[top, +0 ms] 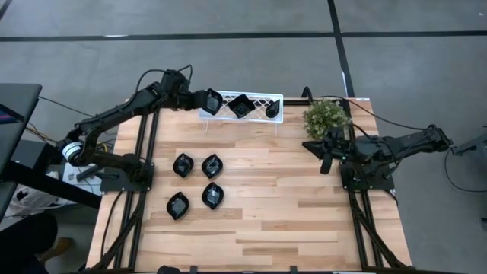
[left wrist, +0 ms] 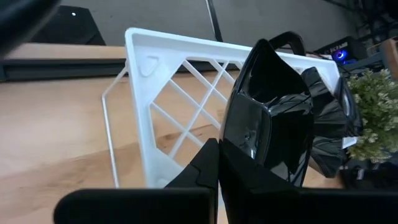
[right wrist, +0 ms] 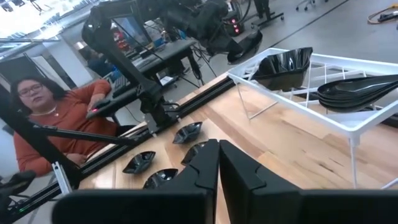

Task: Pick & Place Mini shaped plates
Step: Put the black leaf shaped plate on the shelf

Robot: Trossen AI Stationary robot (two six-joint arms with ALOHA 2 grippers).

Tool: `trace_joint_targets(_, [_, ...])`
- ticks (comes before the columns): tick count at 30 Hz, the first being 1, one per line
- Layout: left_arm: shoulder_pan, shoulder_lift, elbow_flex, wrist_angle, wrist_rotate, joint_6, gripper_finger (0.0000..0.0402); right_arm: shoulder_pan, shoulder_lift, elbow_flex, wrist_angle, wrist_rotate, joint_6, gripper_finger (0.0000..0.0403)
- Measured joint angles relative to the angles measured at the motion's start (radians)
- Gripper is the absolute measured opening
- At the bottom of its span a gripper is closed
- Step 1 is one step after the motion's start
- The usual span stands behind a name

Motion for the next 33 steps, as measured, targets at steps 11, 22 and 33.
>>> trace_joint_targets(11, [-0.027,0.013,0.000,0.010,-0.027,-0.047,0.0003,0.000,-0.002,0.000,0.005,0.001,0.000,0.0007])
trace_joint_targets(22, [-0.026,0.066,0.000,0.032,-0.030,-0.072,0.0003,0.000,0.000,0.000,0.007,0.001,0.000,0.0007])
trace_joint_targets(33, [-0.027,0.071,0.000,0.042,-0.034,-0.067,0.0003,0.000,0.000,0.000,0.008,0.026,0.000,0.0007])
